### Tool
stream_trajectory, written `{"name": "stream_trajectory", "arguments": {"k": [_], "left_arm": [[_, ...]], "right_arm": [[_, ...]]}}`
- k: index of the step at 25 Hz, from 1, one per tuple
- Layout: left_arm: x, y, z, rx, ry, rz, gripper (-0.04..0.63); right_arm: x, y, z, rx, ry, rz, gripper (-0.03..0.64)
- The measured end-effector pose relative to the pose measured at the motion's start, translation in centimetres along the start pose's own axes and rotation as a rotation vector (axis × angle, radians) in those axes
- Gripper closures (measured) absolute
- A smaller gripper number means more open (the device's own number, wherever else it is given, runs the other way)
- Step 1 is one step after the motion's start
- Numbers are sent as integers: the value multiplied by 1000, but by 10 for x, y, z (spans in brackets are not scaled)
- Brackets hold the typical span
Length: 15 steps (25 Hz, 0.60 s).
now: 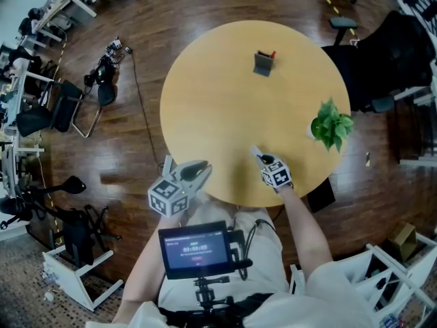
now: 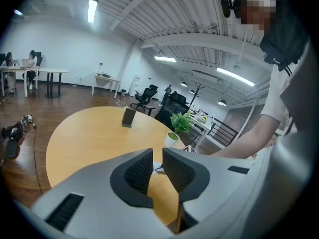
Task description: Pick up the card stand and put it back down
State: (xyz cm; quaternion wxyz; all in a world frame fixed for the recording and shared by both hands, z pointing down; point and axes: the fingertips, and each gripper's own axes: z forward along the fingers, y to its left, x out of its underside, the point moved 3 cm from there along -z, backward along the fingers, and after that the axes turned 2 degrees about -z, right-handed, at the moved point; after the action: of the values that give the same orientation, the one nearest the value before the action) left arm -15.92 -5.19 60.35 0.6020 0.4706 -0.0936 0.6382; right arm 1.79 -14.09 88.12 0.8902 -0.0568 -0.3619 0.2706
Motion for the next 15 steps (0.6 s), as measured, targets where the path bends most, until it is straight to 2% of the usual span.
{"name": "stream_trajectory", "arguments": {"k": [9,15], "left_arm": [[6,-5,-10,6,-8,-2,537],[6,-7,-14,40,-14,0,537]], "right_arm": [[-19,14,-33,-11,-81,-33,592],[-41,27,-62,-46,-106,-67,594]]}}
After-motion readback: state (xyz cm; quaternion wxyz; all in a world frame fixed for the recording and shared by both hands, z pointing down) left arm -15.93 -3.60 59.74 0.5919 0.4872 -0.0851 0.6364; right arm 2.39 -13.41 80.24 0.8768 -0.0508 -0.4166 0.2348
